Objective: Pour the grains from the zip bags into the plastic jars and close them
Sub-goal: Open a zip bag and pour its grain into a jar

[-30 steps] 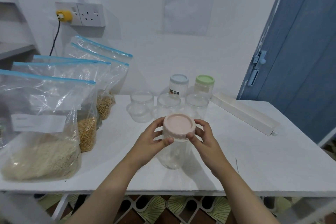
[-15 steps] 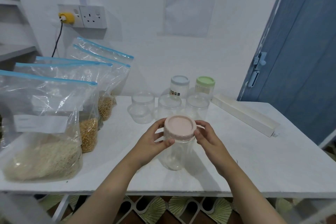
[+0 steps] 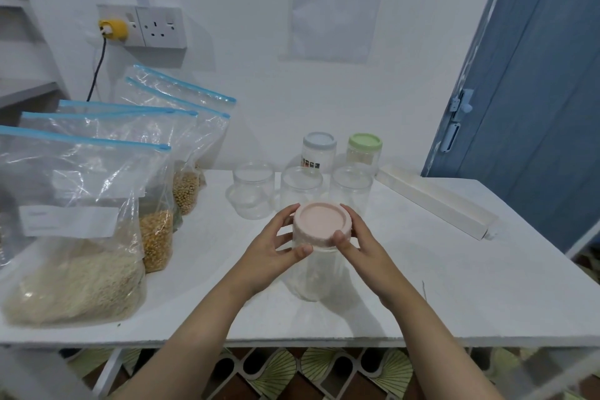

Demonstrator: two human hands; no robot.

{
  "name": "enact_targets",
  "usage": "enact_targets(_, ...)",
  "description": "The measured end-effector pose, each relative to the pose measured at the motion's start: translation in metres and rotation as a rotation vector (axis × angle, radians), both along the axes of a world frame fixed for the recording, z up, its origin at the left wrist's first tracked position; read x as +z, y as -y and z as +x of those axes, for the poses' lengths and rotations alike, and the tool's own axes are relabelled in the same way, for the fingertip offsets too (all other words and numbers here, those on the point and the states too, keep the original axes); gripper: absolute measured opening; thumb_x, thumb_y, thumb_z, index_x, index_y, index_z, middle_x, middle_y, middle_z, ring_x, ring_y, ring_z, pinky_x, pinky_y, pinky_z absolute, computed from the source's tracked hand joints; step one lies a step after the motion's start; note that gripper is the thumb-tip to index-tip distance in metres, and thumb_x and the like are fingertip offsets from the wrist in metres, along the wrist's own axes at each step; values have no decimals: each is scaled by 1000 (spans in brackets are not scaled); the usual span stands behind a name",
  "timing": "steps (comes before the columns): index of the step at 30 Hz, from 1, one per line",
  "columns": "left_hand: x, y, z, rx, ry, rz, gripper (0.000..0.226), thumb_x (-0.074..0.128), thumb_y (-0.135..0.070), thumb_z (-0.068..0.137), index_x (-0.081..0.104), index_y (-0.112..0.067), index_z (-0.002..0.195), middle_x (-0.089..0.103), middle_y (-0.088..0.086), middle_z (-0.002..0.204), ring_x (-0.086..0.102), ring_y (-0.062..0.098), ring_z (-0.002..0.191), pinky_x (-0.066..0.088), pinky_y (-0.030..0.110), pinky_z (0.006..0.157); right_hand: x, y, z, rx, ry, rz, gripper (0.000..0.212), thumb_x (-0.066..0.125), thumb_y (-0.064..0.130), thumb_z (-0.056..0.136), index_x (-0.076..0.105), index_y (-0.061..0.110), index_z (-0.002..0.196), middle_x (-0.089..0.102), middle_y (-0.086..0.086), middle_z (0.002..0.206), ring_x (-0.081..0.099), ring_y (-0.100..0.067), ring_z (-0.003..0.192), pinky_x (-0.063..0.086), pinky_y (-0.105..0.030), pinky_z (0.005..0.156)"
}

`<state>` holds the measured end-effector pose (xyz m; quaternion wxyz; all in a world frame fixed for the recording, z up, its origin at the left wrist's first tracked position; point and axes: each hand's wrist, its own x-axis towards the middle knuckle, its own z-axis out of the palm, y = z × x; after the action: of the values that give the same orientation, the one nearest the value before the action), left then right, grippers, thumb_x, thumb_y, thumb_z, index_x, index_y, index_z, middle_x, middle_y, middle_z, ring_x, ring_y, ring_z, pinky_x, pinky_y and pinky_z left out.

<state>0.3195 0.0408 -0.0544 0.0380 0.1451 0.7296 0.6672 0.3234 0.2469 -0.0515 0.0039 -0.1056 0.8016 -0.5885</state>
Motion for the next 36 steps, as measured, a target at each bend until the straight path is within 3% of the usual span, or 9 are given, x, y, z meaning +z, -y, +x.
enact_targets(3,-1,0,0,-2,-4,-1,71,77,-39,78,39,-50,138,46,-24,138,54,2,124,49,10,83,-1,3,-2,-35,-24,21,86,62,79,74,31,45,147,42,28,141,37,12,128,35,-29,107)
enact_targets(7,-2,1,-1,-2,-3,-8,73,77,-43,76,38,-55,137,44,-23,140,52,2,126,49,11,86,-1,-3,2,-76,-23,-18,61,57,62,83,41,40,138,54,24,129,49,10,120,39,-39,111)
enact_targets(13,-4,-2,0,-1,-16,14,69,76,-40,78,40,-58,134,46,-20,140,55,2,124,50,13,85,10,3,6,9,-67,59,40,60,59,86,42,61,122,50,38,124,45,17,115,40,-17,93)
enact_targets(17,-4,-5,2,13,-11,21,70,76,-36,80,39,-56,137,46,-20,140,54,4,126,49,10,82,14,-7,-2,17,-100,104,48,70,60,78,44,63,118,47,33,127,45,14,113,40,-18,90)
enact_targets(22,-6,-22,3,47,-20,34,78,76,-31,81,31,-61,137,47,-21,136,52,-3,122,48,7,78,11,-28,-10,40,-136,108,57,75,53,80,48,52,131,42,27,135,40,5,129,39,-26,102)
enact_targets(28,-9,-50,0,73,-3,26,81,77,-40,76,29,-63,137,48,-24,135,53,2,124,49,10,80,19,-63,-14,100,-67,80,46,74,47,79,52,67,114,54,26,125,53,9,112,45,-7,84)
enact_targets(31,-12,-67,-2,73,-9,28,70,78,-42,79,40,-58,135,48,-25,136,54,6,127,49,17,88,19,-83,-18,127,-60,87,51,74,48,79,50,66,120,55,23,127,54,7,112,45,-12,88)
enact_targets(34,-14,-86,-4,84,-9,35,63,76,-46,75,45,-60,129,50,-27,134,53,5,127,47,23,97,10,-107,-23,90,-34,-25,65,75,44,78,48,45,137,60,16,126,58,-3,115,48,-31,101)
enact_targets(36,-14,-98,-4,95,-15,27,66,76,-51,72,44,-59,129,49,-27,135,53,5,128,46,26,100,6,-120,-23,72,-26,-39,58,73,46,81,50,37,134,63,14,125,58,-6,119,46,-37,104)
